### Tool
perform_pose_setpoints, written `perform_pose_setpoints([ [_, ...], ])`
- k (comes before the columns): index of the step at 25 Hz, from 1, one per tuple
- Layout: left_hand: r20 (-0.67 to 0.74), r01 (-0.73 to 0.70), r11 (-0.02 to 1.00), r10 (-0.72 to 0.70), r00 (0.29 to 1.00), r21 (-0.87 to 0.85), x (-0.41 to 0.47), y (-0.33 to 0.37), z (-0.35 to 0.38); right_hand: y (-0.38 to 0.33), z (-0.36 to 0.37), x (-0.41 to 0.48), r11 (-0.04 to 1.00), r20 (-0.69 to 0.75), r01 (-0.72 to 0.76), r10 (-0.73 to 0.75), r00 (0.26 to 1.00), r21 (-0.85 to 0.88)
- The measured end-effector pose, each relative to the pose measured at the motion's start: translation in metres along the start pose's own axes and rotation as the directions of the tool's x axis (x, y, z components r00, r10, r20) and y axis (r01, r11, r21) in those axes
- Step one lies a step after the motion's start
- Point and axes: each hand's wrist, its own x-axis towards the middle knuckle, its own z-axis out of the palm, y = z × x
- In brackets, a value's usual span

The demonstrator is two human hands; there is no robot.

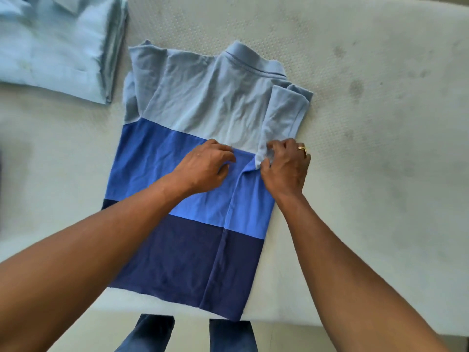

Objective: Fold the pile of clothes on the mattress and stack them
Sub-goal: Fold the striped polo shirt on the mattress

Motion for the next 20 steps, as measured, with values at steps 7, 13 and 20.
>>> perform_pose_setpoints([
  [7, -0.263, 0.580, 0.814, -0.565, 0.782, -0.025, -0.056, -0.075, -0.069, -0.089, -0.013, 0.005, 0.958, 0.205, 0.285, -0.284, 0.937, 0.029],
  [13, -0.150, 0.744, 0.453, -0.885, 0.440, -0.491, -0.028, -0.170, -0.122, -0.179, 0.023, 0.021, 0.900, 0.367, -0.072, -0.101, 0.925, 0.430],
  [20, -0.009, 0.468, 0.256, -0.884, 0.467, -0.846, -0.020, -0.173, -0.129, -0.196, 0.029, 0.011, 0.818, 0.361, -0.272, 0.085, 0.929, 0.507],
])
